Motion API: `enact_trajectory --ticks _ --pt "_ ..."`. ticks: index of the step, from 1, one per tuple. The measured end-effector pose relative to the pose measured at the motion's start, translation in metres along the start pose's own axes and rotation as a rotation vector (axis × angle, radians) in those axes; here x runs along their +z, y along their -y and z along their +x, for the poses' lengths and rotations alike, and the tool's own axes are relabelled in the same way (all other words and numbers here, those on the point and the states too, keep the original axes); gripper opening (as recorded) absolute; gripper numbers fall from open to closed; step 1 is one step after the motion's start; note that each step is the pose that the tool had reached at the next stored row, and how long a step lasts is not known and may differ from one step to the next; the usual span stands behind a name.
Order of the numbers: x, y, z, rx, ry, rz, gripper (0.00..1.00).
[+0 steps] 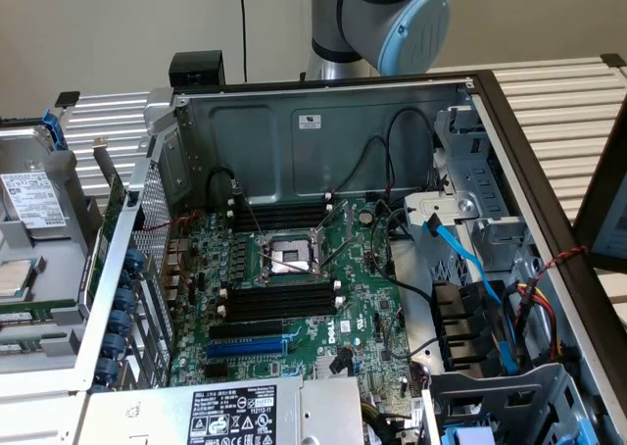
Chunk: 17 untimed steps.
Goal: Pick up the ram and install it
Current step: 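Pick up the ram and move it above insertion slot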
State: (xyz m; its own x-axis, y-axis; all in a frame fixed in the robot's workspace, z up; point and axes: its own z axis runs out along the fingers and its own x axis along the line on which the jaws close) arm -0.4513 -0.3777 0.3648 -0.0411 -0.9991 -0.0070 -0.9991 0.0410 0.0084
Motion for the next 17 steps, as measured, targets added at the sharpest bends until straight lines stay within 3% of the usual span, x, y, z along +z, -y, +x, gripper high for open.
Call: enact_trajectory --ticks 4,9,17 --pt "0.0 0.001 0.0 -0.032 -0.0005 -0.0005 0.1" --pt "0.0036 0.0036 0.0 -0.047 -0.0062 -0.0027 0.1" --pt "0.0072 0.0052 -0.0001 -0.051 -0.0062 -0.0069 0.1"
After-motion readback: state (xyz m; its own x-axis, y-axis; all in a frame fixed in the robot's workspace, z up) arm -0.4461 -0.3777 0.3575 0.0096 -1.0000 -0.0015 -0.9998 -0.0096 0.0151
